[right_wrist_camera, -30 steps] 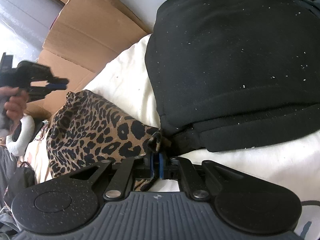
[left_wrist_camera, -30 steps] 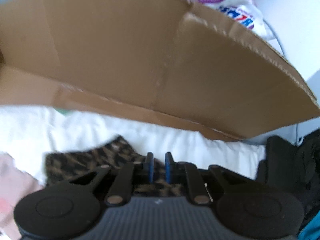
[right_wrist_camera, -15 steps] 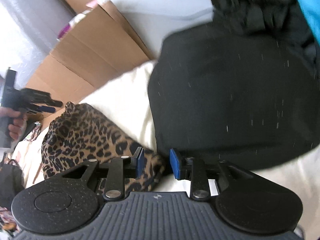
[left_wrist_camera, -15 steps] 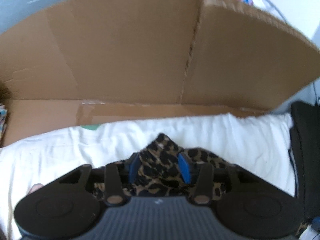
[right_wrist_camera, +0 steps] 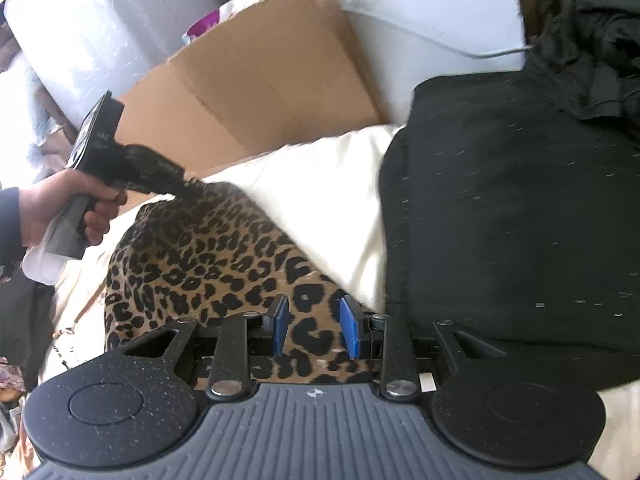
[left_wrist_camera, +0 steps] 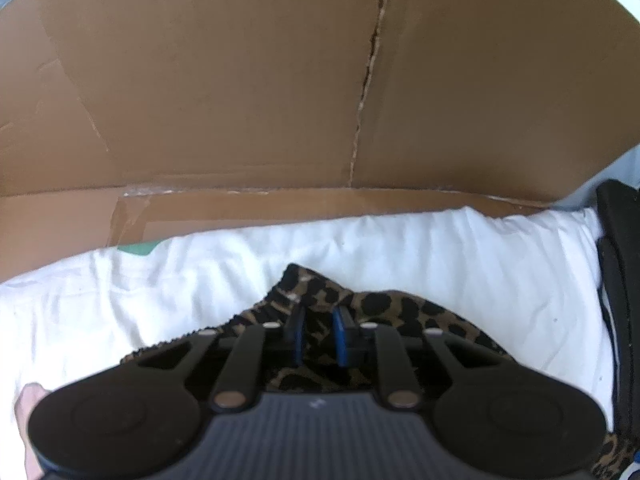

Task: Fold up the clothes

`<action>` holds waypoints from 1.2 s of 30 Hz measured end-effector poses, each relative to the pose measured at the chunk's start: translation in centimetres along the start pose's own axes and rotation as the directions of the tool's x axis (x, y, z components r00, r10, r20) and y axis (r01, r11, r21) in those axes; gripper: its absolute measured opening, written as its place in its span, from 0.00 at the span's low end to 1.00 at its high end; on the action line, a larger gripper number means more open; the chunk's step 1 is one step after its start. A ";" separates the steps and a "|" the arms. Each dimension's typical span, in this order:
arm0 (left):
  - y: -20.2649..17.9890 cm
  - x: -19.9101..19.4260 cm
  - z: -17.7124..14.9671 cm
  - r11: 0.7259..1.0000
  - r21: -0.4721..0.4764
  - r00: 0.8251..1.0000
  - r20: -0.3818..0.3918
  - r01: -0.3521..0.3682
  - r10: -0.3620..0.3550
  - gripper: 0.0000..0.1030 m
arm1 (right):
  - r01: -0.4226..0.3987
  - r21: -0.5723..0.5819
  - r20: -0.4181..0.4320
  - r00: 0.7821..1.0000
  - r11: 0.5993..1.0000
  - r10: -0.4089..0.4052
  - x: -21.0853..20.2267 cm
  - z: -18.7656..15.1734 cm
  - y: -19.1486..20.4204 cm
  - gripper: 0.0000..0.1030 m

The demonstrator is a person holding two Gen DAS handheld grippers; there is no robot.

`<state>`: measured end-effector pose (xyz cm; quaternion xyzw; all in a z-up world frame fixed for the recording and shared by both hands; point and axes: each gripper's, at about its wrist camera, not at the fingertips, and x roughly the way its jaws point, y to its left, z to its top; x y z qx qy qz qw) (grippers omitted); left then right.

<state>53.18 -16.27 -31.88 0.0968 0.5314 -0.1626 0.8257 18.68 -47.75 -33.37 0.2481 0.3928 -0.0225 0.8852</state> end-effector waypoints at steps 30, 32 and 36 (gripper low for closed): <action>0.1 -4.9 -1.5 0.999 0.036 0.997 0.082 -0.011 0.008 0.11 | 0.069 0.016 -0.082 0.994 0.997 -0.068 4.2 -1.7 -0.8 0.04; 0.3 -6.2 -2.1 0.999 0.047 0.996 0.089 0.002 -0.007 0.11 | 0.055 0.059 -0.090 0.995 0.997 -0.050 3.7 -1.5 -1.0 0.05; 0.1 -8.3 -3.7 0.996 0.087 0.994 0.101 0.029 -0.038 0.11 | 0.004 0.086 -0.054 0.999 0.996 0.000 2.4 -1.2 -0.7 0.05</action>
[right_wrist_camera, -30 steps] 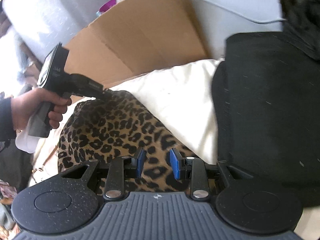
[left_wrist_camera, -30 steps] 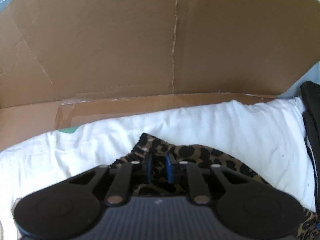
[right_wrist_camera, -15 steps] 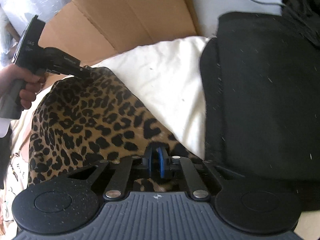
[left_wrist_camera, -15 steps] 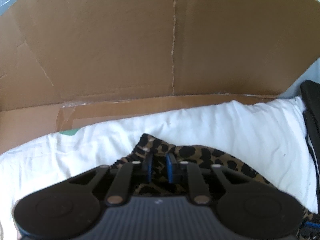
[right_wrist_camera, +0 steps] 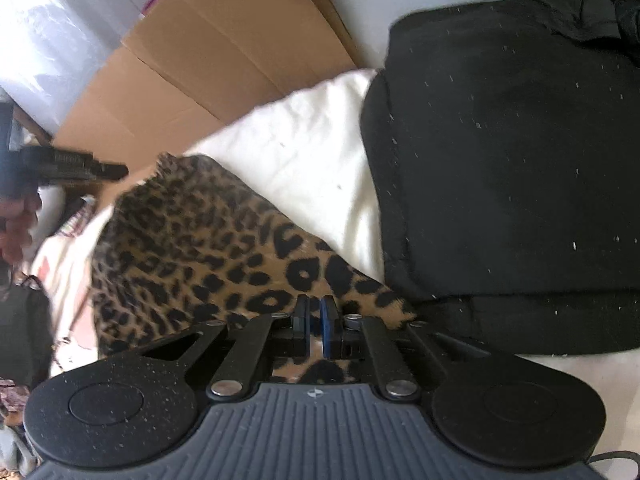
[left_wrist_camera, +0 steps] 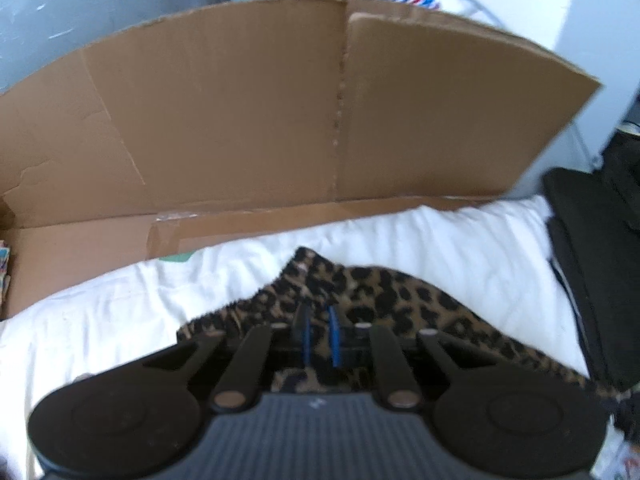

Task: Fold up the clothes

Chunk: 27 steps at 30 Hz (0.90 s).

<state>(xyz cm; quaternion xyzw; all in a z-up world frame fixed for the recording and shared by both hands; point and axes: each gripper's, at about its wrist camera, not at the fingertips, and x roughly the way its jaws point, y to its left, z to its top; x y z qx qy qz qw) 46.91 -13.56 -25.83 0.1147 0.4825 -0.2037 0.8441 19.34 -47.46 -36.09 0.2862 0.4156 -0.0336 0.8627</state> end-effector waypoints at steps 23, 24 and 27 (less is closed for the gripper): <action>-1.1 5.3 -4.4 0.996 0.073 0.993 -0.106 -0.054 0.061 0.03 | 0.037 -0.055 -0.047 0.998 0.998 -0.040 1.1 -1.0 0.7 0.10; -1.1 4.8 -4.4 0.996 0.071 0.993 -0.099 -0.055 0.062 0.03 | 0.039 -0.055 -0.048 0.998 0.998 -0.041 1.0 -0.9 0.8 0.10; -1.0 2.9 -4.4 0.996 0.087 0.996 -0.077 -0.038 0.045 0.07 | 0.040 -0.058 -0.047 0.998 0.998 -0.043 0.8 -0.7 1.0 0.11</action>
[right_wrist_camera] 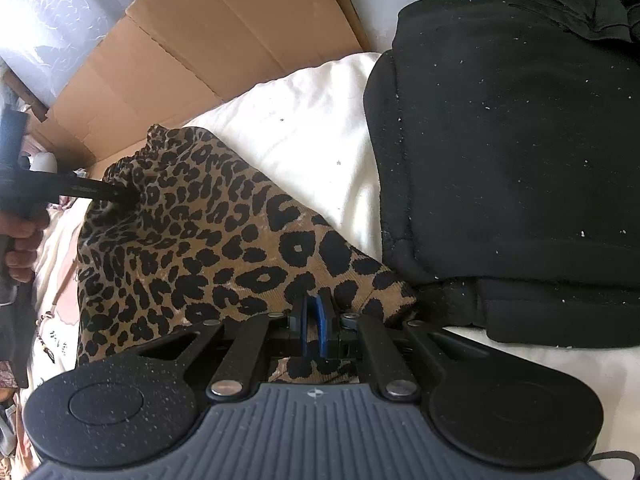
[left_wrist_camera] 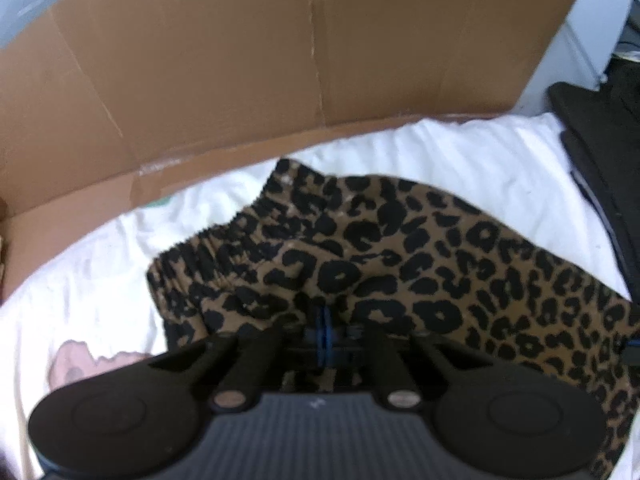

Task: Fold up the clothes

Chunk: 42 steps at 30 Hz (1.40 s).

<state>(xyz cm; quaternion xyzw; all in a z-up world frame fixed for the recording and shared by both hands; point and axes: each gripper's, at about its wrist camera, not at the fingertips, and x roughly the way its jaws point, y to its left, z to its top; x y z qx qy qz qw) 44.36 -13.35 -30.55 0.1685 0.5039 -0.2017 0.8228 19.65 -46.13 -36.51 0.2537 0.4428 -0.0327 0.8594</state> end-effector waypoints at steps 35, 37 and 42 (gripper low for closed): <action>-0.5 -4.8 -6.3 0.998 0.059 1.000 0.014 0.028 -0.028 0.30 | -0.066 -0.136 -0.008 0.998 0.989 0.065 -1.0 -1.4 4.0 0.34; -1.2 -5.3 -6.8 0.997 0.057 0.998 0.018 0.051 -0.053 0.32 | -0.078 -0.161 -0.010 0.997 0.984 0.077 -0.8 -1.5 4.9 0.34; -3.2 -4.9 -8.5 0.994 0.053 0.995 0.012 0.100 -0.101 0.32 | -0.097 -0.192 -0.030 0.995 0.977 0.093 -0.1 -2.1 6.4 0.34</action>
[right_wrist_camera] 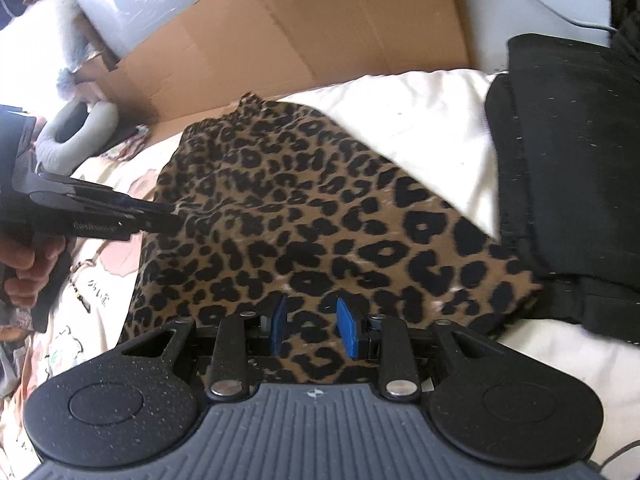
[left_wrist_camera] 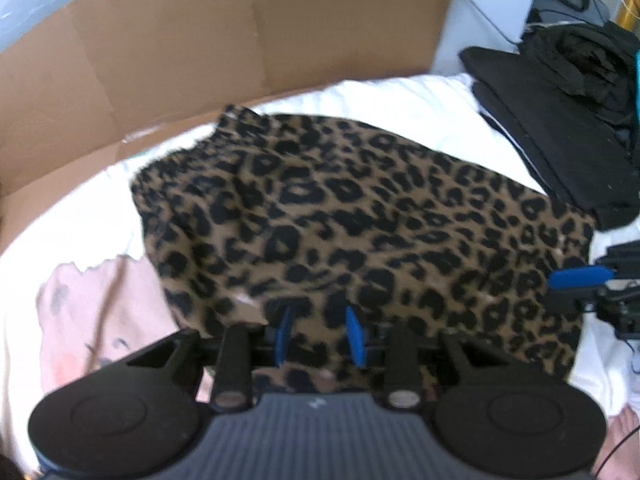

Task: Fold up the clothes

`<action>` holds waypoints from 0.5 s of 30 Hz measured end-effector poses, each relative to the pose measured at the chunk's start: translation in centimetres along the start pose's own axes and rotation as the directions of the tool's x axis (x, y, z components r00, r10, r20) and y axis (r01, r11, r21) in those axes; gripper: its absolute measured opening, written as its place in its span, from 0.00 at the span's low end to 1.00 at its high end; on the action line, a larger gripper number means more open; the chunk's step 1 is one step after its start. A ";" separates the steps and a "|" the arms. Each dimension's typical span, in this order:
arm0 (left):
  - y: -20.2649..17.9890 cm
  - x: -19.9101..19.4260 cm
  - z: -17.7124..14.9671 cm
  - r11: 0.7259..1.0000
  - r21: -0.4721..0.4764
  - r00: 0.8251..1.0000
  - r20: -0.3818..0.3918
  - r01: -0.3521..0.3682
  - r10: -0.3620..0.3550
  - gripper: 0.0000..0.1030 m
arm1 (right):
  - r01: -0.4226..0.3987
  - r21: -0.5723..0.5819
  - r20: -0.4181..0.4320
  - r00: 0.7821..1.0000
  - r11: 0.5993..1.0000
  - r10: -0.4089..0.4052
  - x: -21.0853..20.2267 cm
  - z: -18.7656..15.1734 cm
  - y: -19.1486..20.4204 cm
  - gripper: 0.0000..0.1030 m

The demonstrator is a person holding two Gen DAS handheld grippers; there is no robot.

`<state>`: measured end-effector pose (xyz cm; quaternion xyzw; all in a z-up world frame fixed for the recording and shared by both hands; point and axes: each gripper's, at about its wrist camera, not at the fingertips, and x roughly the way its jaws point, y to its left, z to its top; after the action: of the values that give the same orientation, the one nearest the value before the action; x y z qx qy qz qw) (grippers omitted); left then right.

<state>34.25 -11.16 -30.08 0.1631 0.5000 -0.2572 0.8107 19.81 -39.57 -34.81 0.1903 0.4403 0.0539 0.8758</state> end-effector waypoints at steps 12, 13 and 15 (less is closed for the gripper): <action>-3.1 -0.1 -4.6 0.996 0.054 0.997 -0.042 0.065 -0.063 0.42 | -0.024 -0.023 -0.084 0.996 0.999 0.022 0.6 -2.3 1.1 0.34; -3.1 -0.4 -5.0 0.996 0.059 0.996 -0.049 0.071 -0.068 0.42 | -0.026 -0.026 -0.088 0.996 0.999 0.023 0.7 -2.5 1.3 0.34; -3.1 -1.2 -5.5 0.994 0.077 0.995 -0.061 0.078 -0.074 0.42 | -0.030 -0.027 -0.096 0.995 0.999 0.027 0.7 -2.7 1.5 0.34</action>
<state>28.03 -10.54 -31.53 0.1833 0.5185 -0.3028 0.7784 18.23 -37.23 -36.21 0.1814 0.4782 0.0818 0.8554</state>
